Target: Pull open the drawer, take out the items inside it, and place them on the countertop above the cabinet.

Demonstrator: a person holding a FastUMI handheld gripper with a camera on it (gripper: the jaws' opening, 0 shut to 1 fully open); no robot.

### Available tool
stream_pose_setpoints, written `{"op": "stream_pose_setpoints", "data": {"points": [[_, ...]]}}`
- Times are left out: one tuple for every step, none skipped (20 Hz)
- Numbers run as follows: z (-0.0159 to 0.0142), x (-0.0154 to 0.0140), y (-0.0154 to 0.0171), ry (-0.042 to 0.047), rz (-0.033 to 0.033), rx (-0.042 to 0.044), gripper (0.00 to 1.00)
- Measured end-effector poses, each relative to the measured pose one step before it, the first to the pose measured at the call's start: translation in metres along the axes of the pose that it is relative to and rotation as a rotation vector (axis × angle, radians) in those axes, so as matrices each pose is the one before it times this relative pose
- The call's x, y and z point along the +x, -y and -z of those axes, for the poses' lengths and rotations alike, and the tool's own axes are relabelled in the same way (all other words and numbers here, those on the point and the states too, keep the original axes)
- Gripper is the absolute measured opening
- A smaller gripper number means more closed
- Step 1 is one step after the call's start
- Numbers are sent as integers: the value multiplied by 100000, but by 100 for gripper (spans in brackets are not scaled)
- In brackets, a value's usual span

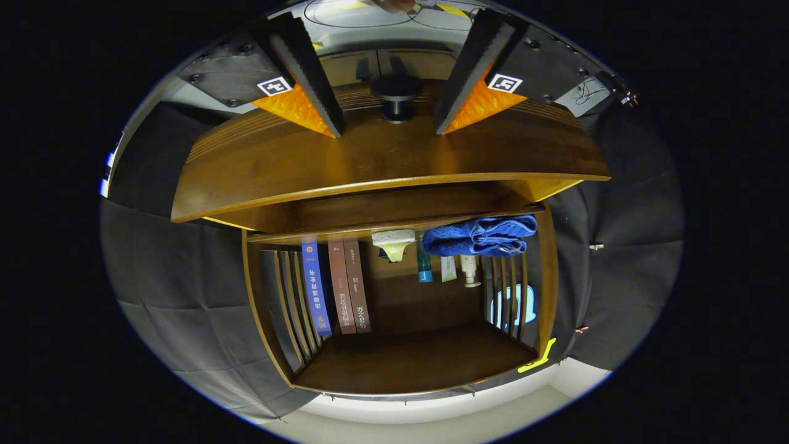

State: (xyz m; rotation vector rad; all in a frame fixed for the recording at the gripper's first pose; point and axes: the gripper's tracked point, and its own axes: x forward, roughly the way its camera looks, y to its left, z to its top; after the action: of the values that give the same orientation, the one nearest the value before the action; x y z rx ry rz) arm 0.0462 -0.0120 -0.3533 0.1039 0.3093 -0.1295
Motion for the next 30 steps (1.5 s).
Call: {"op": "stream_pose_setpoints", "data": {"points": [[-651,1065,11,1555,-54,268,99],[92,1118,-86,-819,-190,476,98],[-267,1132,19,-70,-256,187,98],[-38,972,31,-352,-288,-63,99],[-165,952,-32,231,-33,-583,99],[-56,729,-31,105,91,-466,98],[-143,873,-13,78,57,63,99],[-65,905,-39,199,117,368,99],[-89,788,-41,65,11,162,99],[-49,675,-43,20,86,-145,99],[-74,623,-25,-347,145,-353,99],[-44,630,41,-561,103,-474,99],[-49,636,-5,-596,14,-338,99],[-28,398,-37,-549,137,-367,99],[-121,335,-14,-237,38,-246,99],[33,274,5,-247,125,-158,98],[-17,193,1,-123,78,-2,99],[-27,121,-49,61,203,14,98],[-40,58,-45,-66,287,-145,99],[30,49,18,176,185,-148,99],[23,-81,1,-83,45,170,99],[-16,6,-56,-102,-17,264,99],[-70,-77,7,169,-358,571,99],[-175,-38,86,303,-135,672,98],[-125,-96,192,-267,443,421,98],[-152,-162,64,-37,102,136,99],[-367,-373,113,90,369,-287,99],[-272,-372,-69,468,-29,-632,99],[-405,-464,-5,533,67,-794,99],[-402,-493,-49,302,18,-505,99]]}}
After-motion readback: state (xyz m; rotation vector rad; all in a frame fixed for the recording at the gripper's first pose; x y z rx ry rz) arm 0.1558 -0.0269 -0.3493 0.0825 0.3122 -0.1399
